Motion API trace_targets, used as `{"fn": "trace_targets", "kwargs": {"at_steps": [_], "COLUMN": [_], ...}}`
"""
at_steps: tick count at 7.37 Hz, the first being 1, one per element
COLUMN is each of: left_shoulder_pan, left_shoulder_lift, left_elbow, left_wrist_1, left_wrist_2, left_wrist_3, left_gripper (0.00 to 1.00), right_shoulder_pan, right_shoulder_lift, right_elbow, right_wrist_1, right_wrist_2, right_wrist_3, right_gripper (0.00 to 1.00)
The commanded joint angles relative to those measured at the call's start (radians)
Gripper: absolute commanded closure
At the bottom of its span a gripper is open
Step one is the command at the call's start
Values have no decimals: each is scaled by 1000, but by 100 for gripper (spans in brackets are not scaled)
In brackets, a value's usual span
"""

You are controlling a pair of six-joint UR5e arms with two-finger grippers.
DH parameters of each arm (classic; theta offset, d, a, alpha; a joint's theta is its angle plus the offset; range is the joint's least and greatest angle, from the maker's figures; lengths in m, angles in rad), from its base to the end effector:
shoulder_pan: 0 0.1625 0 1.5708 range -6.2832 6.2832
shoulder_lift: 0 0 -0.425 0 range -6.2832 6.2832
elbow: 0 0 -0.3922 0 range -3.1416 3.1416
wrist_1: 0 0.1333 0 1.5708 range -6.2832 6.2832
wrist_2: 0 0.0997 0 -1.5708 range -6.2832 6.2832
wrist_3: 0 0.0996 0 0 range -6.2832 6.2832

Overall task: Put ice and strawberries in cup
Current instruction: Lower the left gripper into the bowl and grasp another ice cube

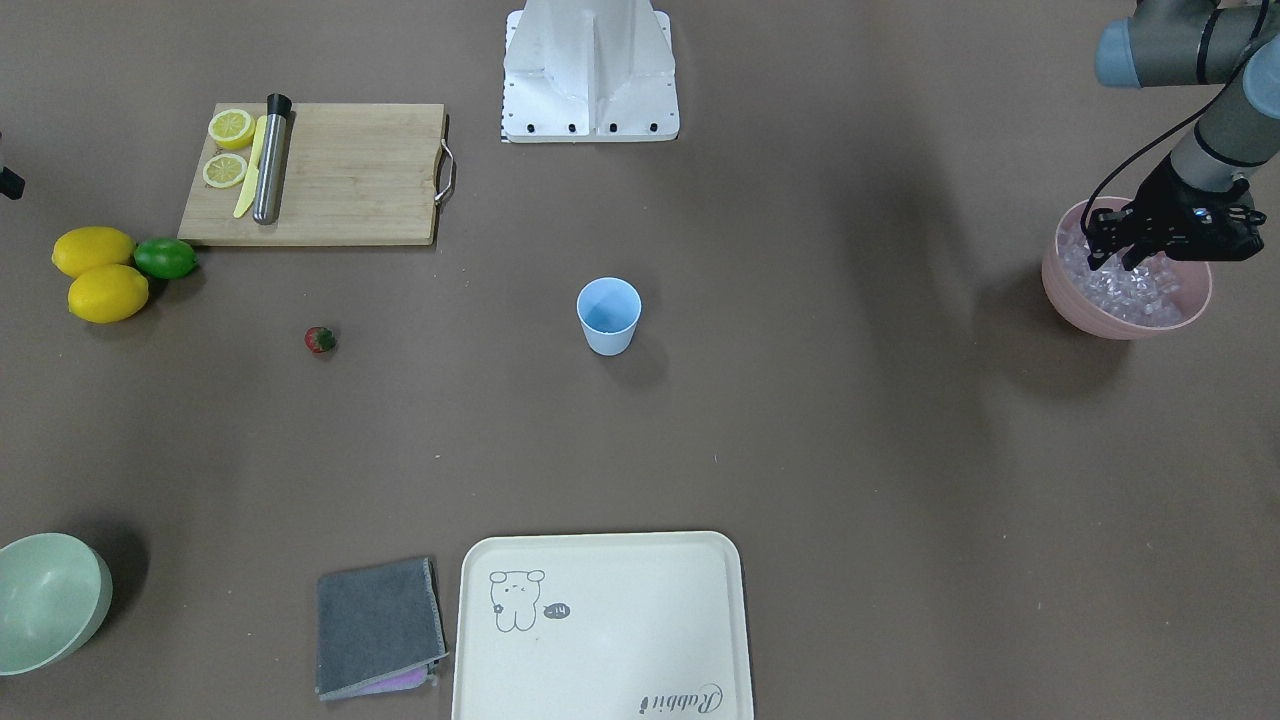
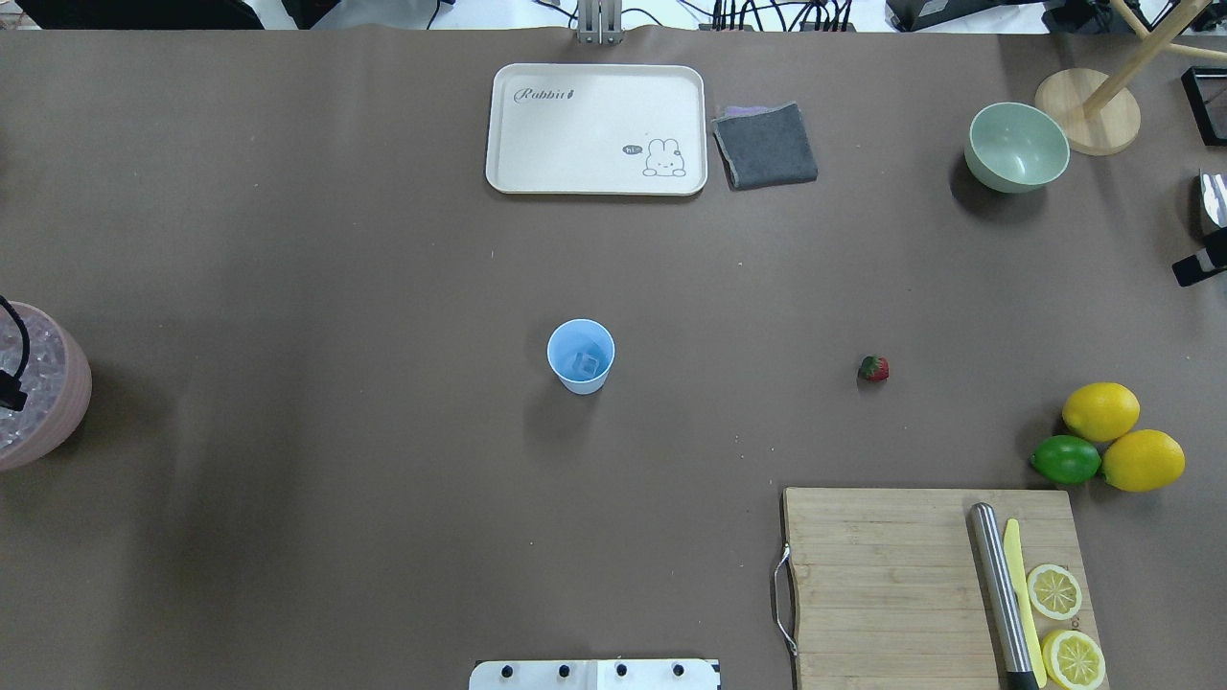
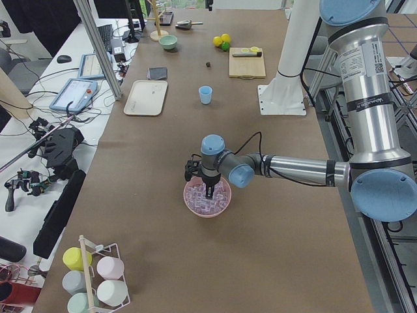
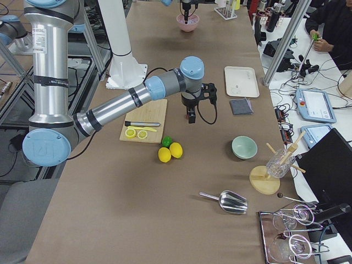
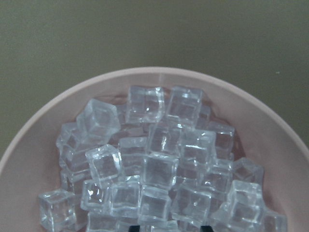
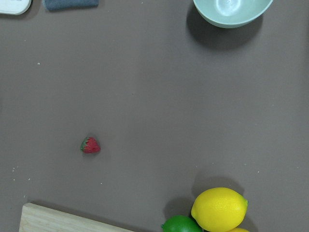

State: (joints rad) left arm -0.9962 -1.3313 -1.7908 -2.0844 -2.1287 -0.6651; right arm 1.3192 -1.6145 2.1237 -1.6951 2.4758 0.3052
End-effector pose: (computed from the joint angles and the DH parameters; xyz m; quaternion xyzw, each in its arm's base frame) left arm 0.1602 -0.3956 0.6101 0.0363 0.3539 0.0251 0.9342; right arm -0.0561 -0.4392 0.4155 0.0475 -0.4599 -0.0599 0.8847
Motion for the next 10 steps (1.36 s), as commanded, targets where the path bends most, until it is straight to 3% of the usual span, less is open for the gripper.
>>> {"fn": "trace_targets", "kwargs": {"at_steps": [1, 3, 4, 5, 7, 9, 10], "left_shoulder_pan": [5, 2, -40, -138, -197, -193, -171], "left_shoulder_lift": [-3, -8, -8, -25, -165, -338, -445], "left_elbow": [2, -8, -16, -75, -221, -210, -190], "left_wrist_1": [1, 12, 62, 195, 544, 667, 690], "left_wrist_2": [1, -23, -96, -132, -131, -129, -131], "left_wrist_3": [-1, 24, 136, 230, 294, 274, 163], "left_gripper": [100, 100, 100, 100, 100, 100, 100], "right_shoulder_pan": [0, 0, 0, 0, -5, -8, -12], "right_shoulder_lift": [1, 2, 2, 2, 2, 2, 4], "right_elbow": [1, 8, 12, 15, 15, 15, 16], "right_wrist_1": [0, 0, 0, 0, 0, 0, 0], "right_wrist_2": [2, 2, 3, 5, 5, 5, 2], "right_wrist_3": [0, 23, 32, 34, 34, 34, 34], "right_gripper": [0, 0, 0, 0, 0, 0, 0]}}
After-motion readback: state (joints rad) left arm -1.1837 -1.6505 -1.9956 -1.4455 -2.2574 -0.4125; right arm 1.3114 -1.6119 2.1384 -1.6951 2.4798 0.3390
